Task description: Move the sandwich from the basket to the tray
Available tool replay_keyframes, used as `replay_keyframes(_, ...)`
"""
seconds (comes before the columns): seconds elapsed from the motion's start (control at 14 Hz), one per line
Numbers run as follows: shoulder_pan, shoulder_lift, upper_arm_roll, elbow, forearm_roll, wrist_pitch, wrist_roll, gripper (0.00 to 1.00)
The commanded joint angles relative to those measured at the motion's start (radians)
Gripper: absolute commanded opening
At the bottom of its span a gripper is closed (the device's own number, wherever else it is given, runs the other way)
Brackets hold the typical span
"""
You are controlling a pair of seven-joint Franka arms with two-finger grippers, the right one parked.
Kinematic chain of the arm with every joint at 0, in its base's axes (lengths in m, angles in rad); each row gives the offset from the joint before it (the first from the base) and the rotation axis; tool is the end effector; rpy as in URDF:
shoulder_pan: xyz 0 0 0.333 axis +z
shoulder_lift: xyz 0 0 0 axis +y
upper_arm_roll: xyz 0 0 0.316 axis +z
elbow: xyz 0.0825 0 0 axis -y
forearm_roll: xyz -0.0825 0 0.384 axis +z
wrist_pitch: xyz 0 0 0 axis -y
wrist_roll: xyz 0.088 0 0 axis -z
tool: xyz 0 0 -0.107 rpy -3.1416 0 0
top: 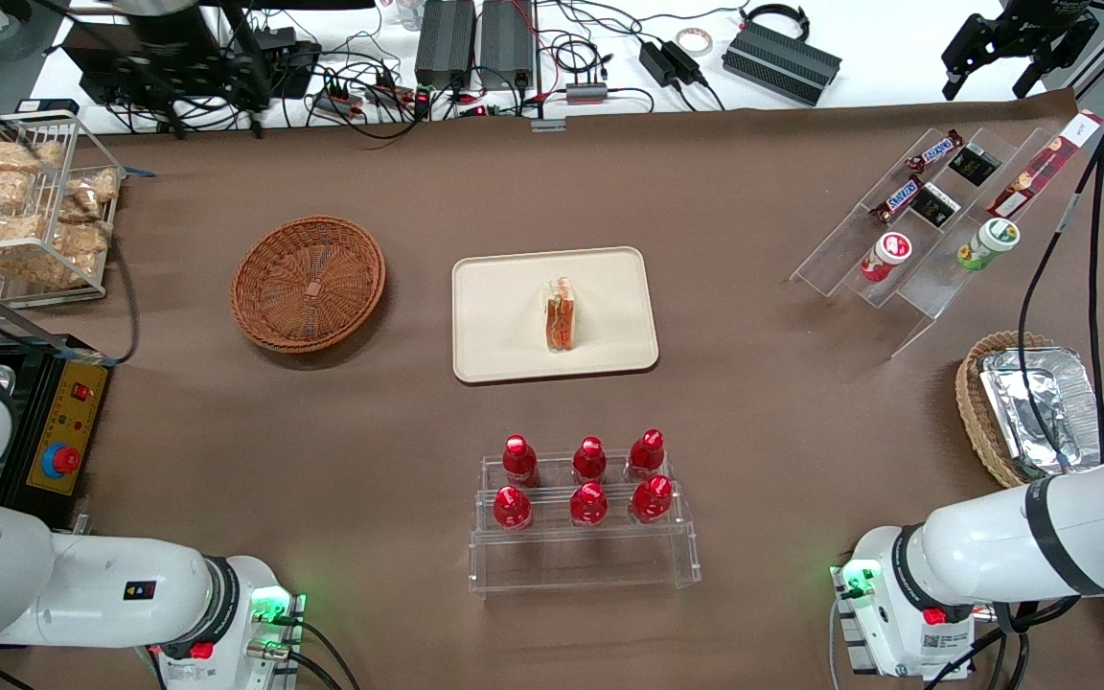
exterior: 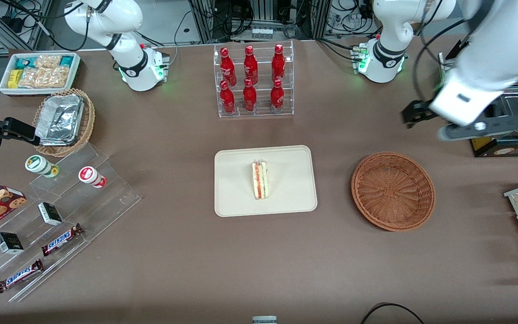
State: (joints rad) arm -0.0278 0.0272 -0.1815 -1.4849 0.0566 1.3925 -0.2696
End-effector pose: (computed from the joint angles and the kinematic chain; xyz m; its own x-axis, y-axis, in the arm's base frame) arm 0.5339 -0.1049 0.6352 0.9924 0.0705 -0.1006 0.0624 -0.9947 -0.0813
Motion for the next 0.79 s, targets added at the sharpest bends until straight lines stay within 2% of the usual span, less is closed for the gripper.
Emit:
replay_keyframes(0.0, 0.101, -0.043, -0.013, -0.040, -0.035, -0.001, 0.120, 1.00)
replay_keyframes(0.36, 0.189, -0.036, -0.012, -0.051, -0.055, 0.037, 0.274, 1.00)
replay_keyframes(0.5, 0.145, -0.018, 0.019, -0.035, -0.052, 0.040, 0.260, 1.00)
replay_keyframes(0.64, 0.031, 0.002, 0.153, -0.006, -0.061, 0.036, 0.268, 1.00)
replay_keyframes(0.71, 0.011, 0.003, 0.171, -0.005, -0.081, 0.040, 0.274, 1.00)
